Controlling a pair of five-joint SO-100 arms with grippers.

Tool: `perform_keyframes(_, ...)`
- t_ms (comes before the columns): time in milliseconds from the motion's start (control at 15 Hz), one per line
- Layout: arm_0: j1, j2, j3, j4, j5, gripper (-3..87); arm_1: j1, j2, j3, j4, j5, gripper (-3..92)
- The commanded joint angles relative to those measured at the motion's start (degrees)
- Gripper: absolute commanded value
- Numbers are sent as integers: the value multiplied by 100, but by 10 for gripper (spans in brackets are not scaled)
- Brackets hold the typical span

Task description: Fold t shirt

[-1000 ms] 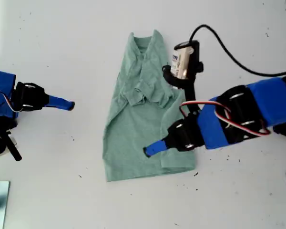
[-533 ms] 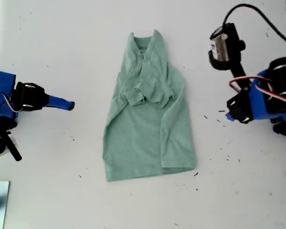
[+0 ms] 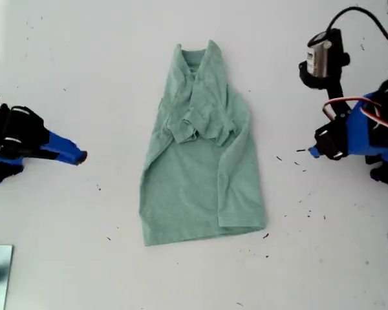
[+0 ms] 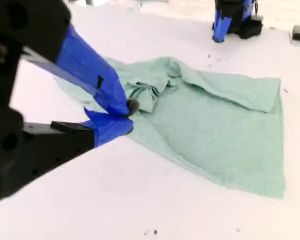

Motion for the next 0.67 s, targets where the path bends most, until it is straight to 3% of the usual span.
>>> perform_keyframes(0,589,-2918,-3771,1731,-791,-2,53,185,-9,-97,-35,35)
perform_keyframes(67,782,-4034,-4983,2329,-861,-2,53,220,0,-97,-18,35)
perform_keyframes(267,923,-5414,-5774,2215,-571,4,44,466,53,-97,88,35)
perform_keyframes(333,949,-5634,-5766,2136,-483,134,44,554,97,-97,105,34)
perform_keyframes(400,984,-5783,-5704,1960,-431,219,18,598,105,-97,114,34)
perform_keyframes(600,1002,-6108,-4816,879,-316,229,-44,606,105,-202,123,33)
